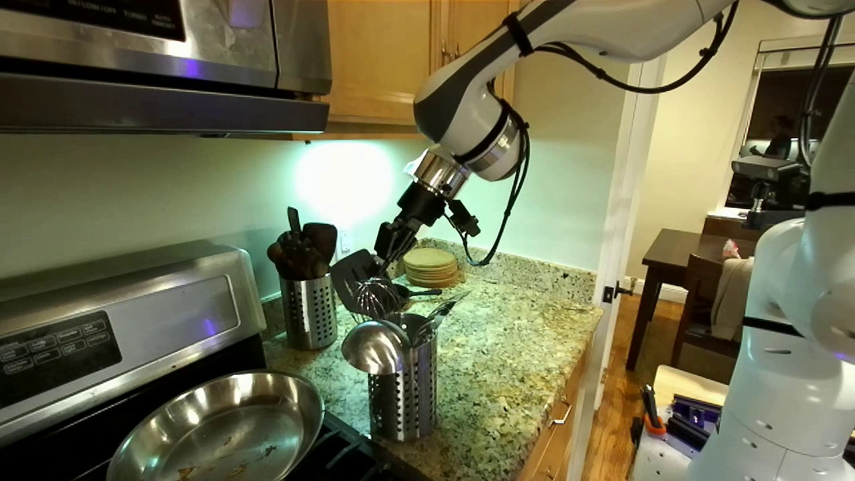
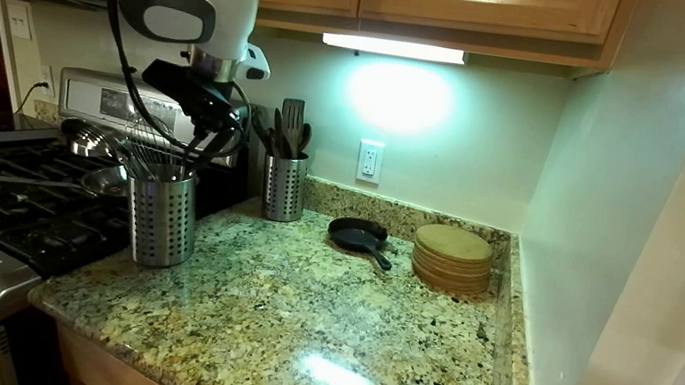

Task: Put the spatula on the counter

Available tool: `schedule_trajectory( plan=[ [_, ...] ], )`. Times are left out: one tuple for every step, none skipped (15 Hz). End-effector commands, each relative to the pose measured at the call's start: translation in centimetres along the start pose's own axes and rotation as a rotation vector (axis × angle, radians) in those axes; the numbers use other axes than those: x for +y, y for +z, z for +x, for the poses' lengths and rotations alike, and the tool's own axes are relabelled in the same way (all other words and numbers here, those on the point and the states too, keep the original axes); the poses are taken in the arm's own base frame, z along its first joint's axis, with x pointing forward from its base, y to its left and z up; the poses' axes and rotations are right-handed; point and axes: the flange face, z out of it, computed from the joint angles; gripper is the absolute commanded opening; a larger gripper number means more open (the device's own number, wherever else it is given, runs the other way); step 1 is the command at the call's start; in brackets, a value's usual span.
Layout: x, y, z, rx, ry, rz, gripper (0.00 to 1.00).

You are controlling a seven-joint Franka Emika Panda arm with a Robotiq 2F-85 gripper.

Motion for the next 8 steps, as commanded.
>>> schedule_trajectory(
  plan=[
    [0.5, -0.6, -0.6, 0.009, 0.010, 0.036, 0.08],
    [0.3, -0.6, -0.8, 0.010, 0.011, 0.038, 0.08],
    [0.2, -0.7, -0.8, 0.013, 0.010, 0.039, 0.08],
    [0.0, -0.8, -1.0, 0.017, 0.008, 0.041, 0.08],
    [-0.1, -1.0, -1.1, 0.020, 0.006, 0.040, 0.09],
    [-0.3, -1.1, -1.3, 0.021, 0.002, 0.041, 0.08],
    [-0.6, -1.2, -1.5, 0.022, -0.002, 0.042, 0.08],
    [-1.0, -1.3, -1.9, 0.021, -0.008, 0.042, 0.08]
  ],
)
